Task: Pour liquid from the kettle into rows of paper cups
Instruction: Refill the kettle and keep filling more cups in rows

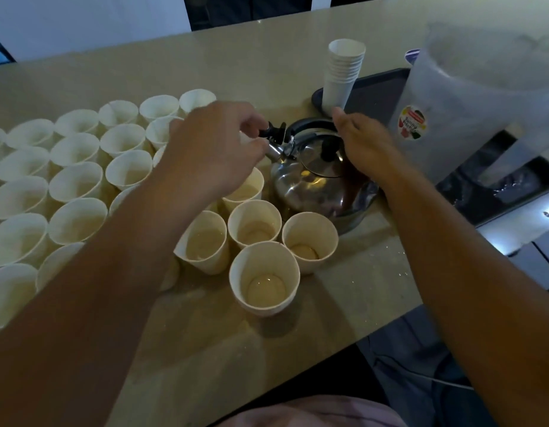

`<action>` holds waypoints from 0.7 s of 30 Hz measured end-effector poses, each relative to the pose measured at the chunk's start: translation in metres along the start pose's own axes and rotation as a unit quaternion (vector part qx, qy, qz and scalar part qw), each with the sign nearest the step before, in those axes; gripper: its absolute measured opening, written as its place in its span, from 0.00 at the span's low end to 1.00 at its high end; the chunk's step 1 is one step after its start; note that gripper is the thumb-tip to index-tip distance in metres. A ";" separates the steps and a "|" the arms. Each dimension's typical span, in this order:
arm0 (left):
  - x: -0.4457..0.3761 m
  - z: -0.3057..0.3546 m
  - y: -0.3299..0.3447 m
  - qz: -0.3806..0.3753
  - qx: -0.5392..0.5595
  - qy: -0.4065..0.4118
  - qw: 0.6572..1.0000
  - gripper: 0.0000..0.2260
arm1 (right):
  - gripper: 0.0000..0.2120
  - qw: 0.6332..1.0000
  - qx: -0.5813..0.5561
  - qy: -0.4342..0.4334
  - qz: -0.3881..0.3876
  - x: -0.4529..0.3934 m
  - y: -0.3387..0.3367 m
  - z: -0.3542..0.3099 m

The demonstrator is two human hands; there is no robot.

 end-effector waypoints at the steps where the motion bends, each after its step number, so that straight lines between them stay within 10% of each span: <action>1: -0.010 -0.003 0.008 -0.017 -0.013 0.003 1.000 0.11 | 0.24 1.000 -0.022 0.002 0.007 -0.002 -0.003 -0.001; 21: -0.077 -0.013 0.049 -0.050 -0.073 0.050 0.995 0.06 | 0.04 0.952 -0.200 -0.190 0.129 0.044 -0.030 -0.013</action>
Point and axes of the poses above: each hand's wrist, its own x-axis away from the middle knuckle, its own y-axis out of the palm, z = x × y, the point moved 10 cm from there along -x, towards the middle knuckle, and after that the axes turned 13 degrees about y, right-handed, at the moved point
